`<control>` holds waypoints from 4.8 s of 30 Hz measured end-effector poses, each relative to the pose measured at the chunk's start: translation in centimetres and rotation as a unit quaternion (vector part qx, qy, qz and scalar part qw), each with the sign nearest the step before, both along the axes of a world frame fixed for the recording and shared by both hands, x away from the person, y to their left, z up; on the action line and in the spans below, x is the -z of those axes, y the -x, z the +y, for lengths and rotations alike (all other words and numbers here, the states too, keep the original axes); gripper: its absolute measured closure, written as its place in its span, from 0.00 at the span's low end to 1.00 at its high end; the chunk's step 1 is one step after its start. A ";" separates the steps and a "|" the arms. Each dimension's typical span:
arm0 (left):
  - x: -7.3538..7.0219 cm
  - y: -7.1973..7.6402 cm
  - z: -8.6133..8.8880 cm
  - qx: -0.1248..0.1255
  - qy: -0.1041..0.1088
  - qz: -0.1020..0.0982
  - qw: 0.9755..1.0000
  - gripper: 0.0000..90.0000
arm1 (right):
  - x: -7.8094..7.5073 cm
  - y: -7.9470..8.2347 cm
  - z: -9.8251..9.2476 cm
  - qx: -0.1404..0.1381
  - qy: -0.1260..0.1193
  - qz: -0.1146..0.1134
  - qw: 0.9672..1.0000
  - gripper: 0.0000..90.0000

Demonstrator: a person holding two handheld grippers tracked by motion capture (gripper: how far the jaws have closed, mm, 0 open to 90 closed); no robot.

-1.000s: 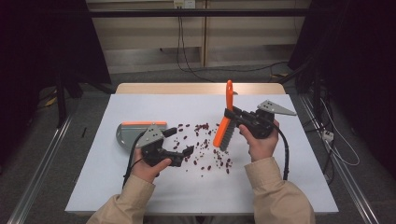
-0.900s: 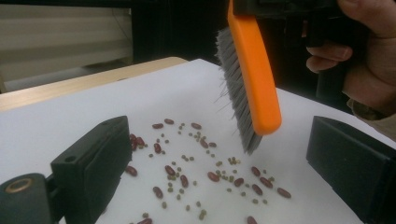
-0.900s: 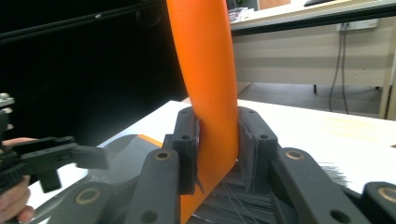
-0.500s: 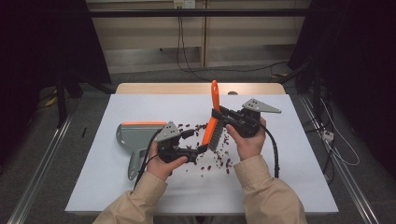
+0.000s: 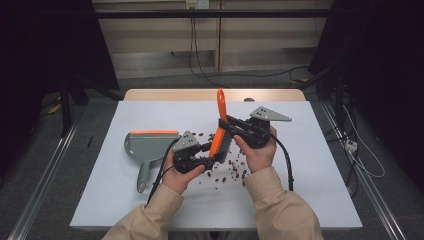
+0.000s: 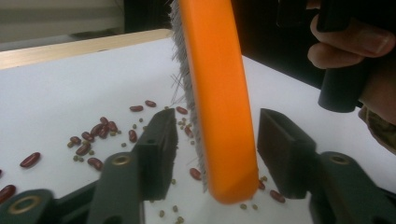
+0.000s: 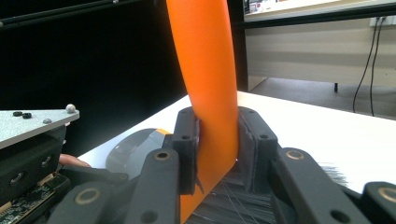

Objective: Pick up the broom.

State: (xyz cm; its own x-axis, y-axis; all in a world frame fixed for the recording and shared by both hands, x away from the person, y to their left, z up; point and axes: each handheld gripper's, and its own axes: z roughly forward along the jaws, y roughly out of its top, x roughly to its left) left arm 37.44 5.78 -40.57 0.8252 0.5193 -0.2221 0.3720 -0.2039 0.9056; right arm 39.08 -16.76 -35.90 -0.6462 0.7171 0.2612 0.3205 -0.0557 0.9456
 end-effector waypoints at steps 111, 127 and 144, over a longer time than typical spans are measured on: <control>-1.4 0.3 5.2 -0.090 0.002 -0.053 0.995 0.15 | 0.8 -0.7 -3.3 0.112 0.074 0.176 0.975 0.79; -1.4 0.3 9.2 -0.105 -0.006 -0.052 0.993 0.10 | 0.1 0.3 -6.9 0.118 0.141 0.187 0.965 0.79; -0.4 0.6 13.2 -0.120 -0.011 -0.044 0.992 0.08 | 2.7 -1.2 -8.7 0.146 0.196 0.242 0.939 0.79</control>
